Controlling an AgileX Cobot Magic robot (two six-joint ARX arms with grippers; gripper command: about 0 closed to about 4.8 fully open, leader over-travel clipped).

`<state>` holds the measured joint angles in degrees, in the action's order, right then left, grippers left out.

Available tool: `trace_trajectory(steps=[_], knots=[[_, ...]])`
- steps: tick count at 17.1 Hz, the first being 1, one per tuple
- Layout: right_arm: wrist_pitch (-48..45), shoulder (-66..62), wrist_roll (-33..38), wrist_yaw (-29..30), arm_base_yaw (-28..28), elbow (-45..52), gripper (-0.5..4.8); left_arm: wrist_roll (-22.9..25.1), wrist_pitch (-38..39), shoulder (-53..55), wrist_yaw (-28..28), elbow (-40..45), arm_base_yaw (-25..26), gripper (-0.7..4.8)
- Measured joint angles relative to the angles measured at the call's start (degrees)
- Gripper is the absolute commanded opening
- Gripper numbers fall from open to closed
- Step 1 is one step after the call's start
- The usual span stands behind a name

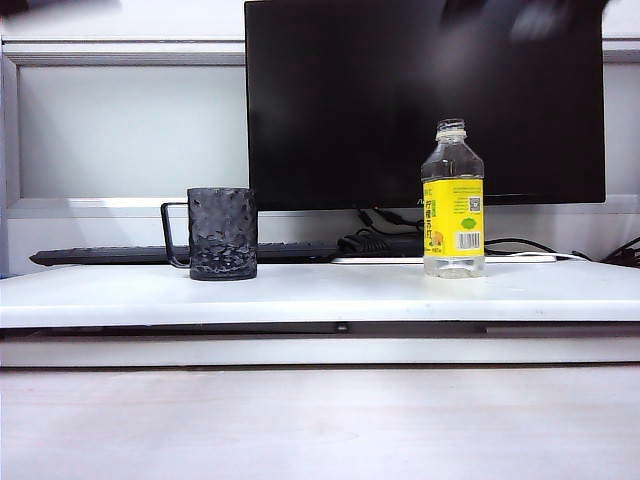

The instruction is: Carefully pick up the bottle and pour some water from the bottle into the cup.

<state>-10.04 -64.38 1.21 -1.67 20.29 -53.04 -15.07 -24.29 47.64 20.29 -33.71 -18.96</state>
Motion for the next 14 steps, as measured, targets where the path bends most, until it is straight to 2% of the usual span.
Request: trace_trajectory(steps=[2,4,7,8,10,11,12,14], knots=[[6.5,12.4,0.0,0.2,0.0,0.0,4.79,0.1,2.2,-9.1,-1.1,0.0,0.0,4.79],[16.0,26.6,-1.3,0.2,0.0,0.0,4.79,2.1,9.1,-21.7,-3.6,0.0,0.0,4.79],[33.0,44.5,-2.8,0.2,-0.1,-0.1,4.79,2.8,24.5,-41.2,-6.0,0.0,0.0,4.79],[39.7,51.5,-2.9,0.2,-0.2,1.1,4.79,2.9,31.9,-47.8,-9.7,-0.1,0.0,4.79],[41.3,56.4,-3.0,0.3,-0.2,6.6,4.79,4.1,41.5,-47.1,-14.2,-0.8,0.1,4.79],[39.7,59.3,-2.8,0.2,-0.2,14.6,4.79,7.9,42.6,-45.0,-16.5,1.7,0.1,4.79],[37.7,59.4,-2.7,0.3,-0.2,17.8,4.79,9.2,42.4,-44.5,-17.6,3.3,0.1,4.79],[26.3,58.8,-2.7,0.2,-0.2,28.7,4.79,12.0,40.1,-42.9,-24.0,8.5,0.1,4.79]])
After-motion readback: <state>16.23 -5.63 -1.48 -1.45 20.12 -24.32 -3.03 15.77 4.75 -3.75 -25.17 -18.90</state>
